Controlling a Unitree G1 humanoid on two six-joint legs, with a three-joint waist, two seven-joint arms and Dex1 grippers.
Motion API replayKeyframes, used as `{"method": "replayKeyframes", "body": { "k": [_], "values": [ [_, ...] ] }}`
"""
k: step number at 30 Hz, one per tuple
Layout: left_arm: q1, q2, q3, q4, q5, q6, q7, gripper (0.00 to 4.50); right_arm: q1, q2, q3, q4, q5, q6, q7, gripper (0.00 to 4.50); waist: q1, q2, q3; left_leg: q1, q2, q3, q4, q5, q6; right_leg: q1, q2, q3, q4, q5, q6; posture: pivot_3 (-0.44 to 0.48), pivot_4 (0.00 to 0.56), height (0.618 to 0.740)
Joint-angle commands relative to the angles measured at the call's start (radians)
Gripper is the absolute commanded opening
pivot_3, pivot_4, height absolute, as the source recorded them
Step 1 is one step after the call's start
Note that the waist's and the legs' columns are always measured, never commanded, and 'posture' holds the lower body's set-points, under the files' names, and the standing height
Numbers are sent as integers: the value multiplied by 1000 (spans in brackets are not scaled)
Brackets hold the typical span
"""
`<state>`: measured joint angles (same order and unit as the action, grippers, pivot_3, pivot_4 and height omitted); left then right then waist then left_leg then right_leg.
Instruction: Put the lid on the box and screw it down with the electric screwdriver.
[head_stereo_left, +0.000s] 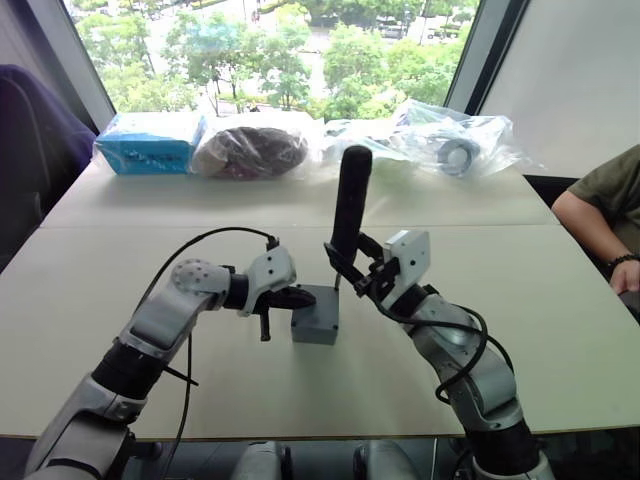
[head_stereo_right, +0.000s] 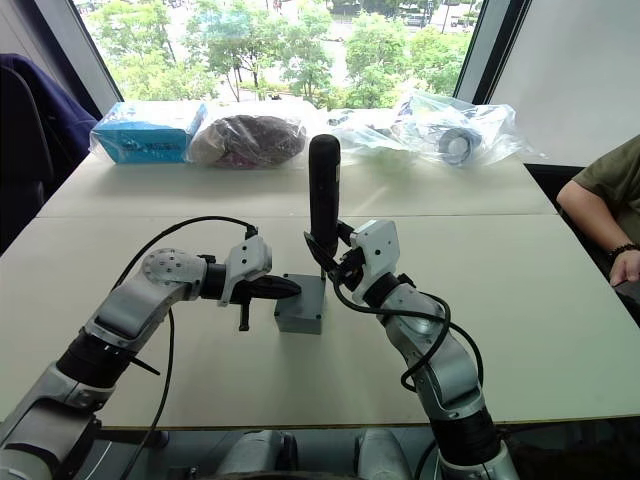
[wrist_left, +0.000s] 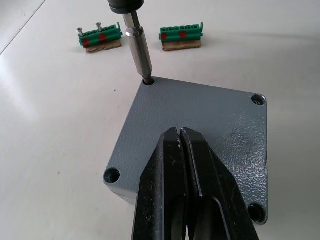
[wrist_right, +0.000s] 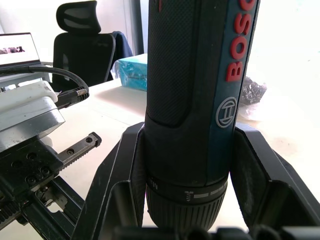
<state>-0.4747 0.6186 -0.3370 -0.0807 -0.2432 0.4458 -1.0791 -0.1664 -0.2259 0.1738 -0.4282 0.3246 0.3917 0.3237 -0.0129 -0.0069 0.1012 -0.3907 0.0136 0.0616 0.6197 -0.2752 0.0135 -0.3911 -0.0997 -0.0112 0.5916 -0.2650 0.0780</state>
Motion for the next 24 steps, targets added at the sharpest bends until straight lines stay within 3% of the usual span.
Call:
{"method": "replayKeyframes", "body": {
  "k": [1, 12, 17, 20, 24],
  "values": [
    [61, 22, -84, 83, 80, 44, -6, 0, 42, -34, -54, 48, 18, 133, -14, 1756, 0, 0, 1, 0, 0, 0, 0, 0, 0, 0, 0, 0, 0, 0, 0, 0, 150, 740],
    [56, 20, -87, 92, 86, 33, -19, 0, -52, -55, -77, -137, 102, 291, -26, 1756, 2, 3, 5, -2, 0, 0, -7, 0, 0, -1, 0, -1, -9, 0, 0, 0, 150, 740],
    [58, 22, -89, 93, 90, 28, -23, 0, -67, -89, -49, -167, 116, 294, 35, 1756, 2, 3, 8, -4, 0, 0, -7, 0, 0, -1, 0, -1, -11, 0, 0, 0, 150, 740],
    [59, 22, -90, 93, 91, 28, -24, 0, -44, -108, -44, -164, 143, 281, 89, 1756, 2, 3, 8, -4, 0, 0, -7, 0, 0, -1, 0, -1, -12, 0, 0, 0, 150, 740],
    [62, 20, -97, 95, 93, 27, -26, 0, -18, -141, -7, -9, 75, 223, 142, 1756, 0, 3, 8, -3, 0, 0, -8, 0, 0, -1, 0, -1, -12, 0, 0, 0, 150, 740]
  ]
}}
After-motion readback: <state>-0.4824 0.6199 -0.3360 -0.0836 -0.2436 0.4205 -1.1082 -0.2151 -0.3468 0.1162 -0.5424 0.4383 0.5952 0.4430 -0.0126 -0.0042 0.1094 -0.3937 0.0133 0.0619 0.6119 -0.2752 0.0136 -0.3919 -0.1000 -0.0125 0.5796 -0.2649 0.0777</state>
